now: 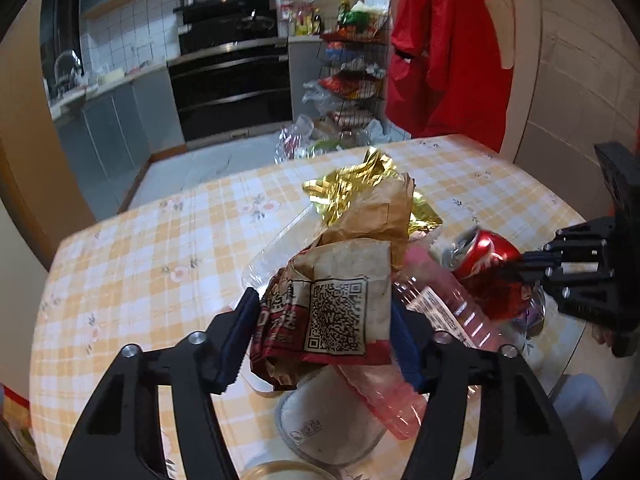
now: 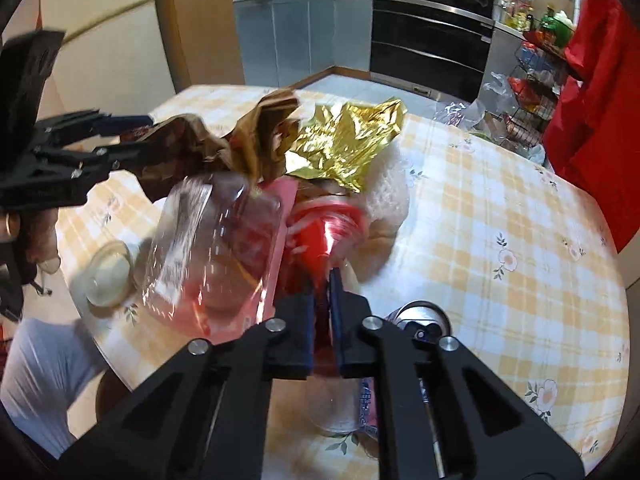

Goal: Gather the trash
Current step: 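Grasp the QR-code snack bag with the left tool while the right tool grasps the red can, then carry both items over the brown bin and open both tools to drop them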

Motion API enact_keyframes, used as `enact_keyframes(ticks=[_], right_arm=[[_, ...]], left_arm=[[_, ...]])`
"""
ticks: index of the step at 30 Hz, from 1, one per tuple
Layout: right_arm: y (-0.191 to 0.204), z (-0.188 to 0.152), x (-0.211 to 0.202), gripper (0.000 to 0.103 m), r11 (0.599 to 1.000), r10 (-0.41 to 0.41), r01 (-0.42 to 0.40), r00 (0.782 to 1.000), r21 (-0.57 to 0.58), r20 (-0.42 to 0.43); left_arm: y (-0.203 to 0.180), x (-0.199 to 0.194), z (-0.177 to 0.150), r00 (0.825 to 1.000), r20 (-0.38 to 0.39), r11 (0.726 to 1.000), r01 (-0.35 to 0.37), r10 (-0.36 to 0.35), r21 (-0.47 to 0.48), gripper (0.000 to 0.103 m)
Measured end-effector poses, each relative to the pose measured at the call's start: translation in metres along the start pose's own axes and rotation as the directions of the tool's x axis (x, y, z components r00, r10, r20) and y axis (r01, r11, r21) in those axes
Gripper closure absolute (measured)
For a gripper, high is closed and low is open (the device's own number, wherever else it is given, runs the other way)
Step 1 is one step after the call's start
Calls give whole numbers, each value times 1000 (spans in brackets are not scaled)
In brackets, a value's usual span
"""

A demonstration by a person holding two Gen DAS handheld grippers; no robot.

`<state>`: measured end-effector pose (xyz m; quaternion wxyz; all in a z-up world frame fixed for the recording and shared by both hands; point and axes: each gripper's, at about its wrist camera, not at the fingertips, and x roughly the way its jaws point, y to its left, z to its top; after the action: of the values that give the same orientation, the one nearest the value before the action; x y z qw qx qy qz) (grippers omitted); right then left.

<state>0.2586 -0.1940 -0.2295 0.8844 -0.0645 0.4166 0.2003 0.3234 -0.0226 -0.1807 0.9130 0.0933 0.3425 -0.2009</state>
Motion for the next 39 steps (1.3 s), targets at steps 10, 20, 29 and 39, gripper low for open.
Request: enact_keyframes(ticks=[10, 20, 29, 39], right_arm=[[-3, 4, -17, 93, 999, -3, 2, 999, 43, 46], [-4, 7, -50, 93, 997, -34, 26, 994, 75, 108], [16, 0, -100, 93, 997, -18, 4, 984, 82, 177], [56, -23, -148, 93, 998, 3, -18, 974, 65, 225]], left_arm=[[4, -37, 19, 995, 95, 1000, 1, 1, -17, 48], [12, -92, 17, 989, 143, 996, 51, -40, -73, 48], [-7, -149, -22, 987, 141, 995, 85, -75, -61, 47], [-43, -188, -103, 987, 82, 985, 143, -136, -92, 47]])
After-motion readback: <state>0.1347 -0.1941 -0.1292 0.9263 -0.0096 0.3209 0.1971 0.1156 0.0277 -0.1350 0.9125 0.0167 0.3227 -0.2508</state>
